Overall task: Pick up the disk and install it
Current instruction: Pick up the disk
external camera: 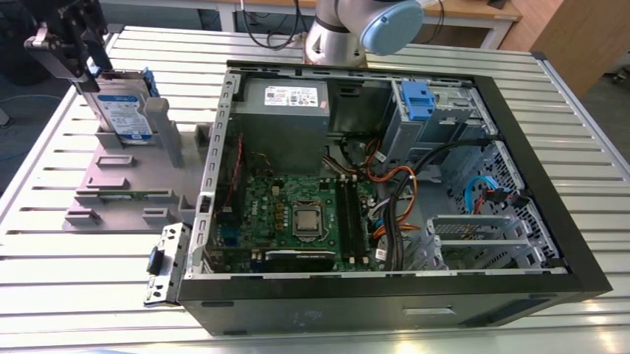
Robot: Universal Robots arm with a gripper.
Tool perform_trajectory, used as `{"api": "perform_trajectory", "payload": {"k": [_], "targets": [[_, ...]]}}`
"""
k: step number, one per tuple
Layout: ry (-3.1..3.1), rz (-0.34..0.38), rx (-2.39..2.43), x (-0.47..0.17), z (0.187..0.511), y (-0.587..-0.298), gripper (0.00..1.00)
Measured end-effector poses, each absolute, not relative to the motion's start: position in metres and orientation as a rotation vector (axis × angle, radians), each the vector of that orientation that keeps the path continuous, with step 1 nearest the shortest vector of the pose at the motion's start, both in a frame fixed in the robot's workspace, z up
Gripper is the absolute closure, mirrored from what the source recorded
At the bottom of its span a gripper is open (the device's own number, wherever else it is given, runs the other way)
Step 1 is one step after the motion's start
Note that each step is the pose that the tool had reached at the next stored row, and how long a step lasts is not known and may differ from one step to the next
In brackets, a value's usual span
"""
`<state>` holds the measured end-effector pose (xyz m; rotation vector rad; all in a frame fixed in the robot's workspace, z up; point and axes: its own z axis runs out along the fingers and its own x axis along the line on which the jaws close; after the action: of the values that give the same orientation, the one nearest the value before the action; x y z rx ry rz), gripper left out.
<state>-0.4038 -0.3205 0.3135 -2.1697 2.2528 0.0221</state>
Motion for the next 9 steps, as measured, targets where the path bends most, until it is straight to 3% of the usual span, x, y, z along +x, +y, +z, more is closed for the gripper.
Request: {"api": "perform_trajectory", "payload": {"k": [9], "targets": [[2.253, 0.022, -2.170, -0.4038, 0.3114, -0.3205, 0.41]]}}
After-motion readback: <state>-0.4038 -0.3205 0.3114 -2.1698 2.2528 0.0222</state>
